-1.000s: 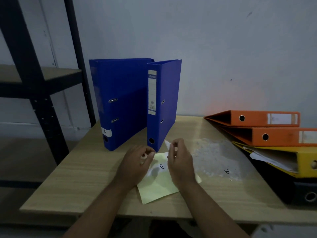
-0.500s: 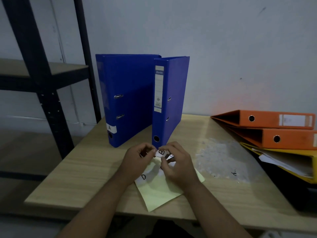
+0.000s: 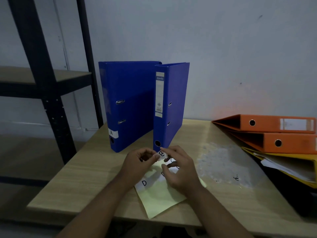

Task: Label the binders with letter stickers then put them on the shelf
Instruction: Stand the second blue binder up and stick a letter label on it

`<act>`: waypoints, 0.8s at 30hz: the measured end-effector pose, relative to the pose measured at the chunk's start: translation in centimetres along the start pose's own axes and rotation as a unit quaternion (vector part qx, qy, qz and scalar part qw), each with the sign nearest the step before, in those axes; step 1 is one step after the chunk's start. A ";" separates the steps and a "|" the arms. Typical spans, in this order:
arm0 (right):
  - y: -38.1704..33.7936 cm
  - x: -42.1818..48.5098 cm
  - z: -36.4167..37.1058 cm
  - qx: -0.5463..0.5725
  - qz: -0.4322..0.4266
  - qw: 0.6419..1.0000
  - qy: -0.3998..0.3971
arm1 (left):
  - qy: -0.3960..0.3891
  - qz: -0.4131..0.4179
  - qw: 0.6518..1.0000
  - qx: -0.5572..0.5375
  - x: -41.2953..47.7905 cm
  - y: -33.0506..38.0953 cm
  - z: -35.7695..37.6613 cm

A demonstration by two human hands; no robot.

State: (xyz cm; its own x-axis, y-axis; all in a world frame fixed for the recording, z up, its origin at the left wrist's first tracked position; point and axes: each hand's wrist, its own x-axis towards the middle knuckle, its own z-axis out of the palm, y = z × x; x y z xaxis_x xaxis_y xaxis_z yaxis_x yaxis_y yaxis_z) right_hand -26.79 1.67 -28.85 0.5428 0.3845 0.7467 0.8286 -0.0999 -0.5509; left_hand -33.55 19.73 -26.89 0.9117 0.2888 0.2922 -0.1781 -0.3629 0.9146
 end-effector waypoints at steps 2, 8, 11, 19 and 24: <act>-0.2 0.8 0.2 -0.004 0.013 1.000 0.025 | 0.005 0.007 1.000 0.000 0.5 0.1 -0.1; 0.3 5.4 1.3 -0.004 0.079 0.991 0.108 | 0.004 0.056 0.998 0.024 3.9 1.2 -0.7; 1.1 6.5 1.9 0.035 0.099 0.987 0.119 | 0.035 0.057 0.998 -0.005 5.7 0.9 -1.2; 2.8 5.6 3.6 0.077 0.125 0.969 0.198 | 0.093 0.101 0.990 -0.020 6.7 -1.8 0.7; 2.9 5.4 4.0 0.055 0.108 0.974 0.190 | 0.113 0.131 0.985 -0.021 6.9 -1.9 0.9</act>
State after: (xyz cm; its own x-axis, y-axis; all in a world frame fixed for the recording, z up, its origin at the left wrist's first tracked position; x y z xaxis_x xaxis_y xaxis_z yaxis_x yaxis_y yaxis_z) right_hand -21.95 7.09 -27.89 0.7317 -0.0051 0.6816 0.6811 -0.0336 -0.7315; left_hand -26.53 21.64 -26.90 0.7284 0.3814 0.5692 -0.4155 -0.4147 0.8096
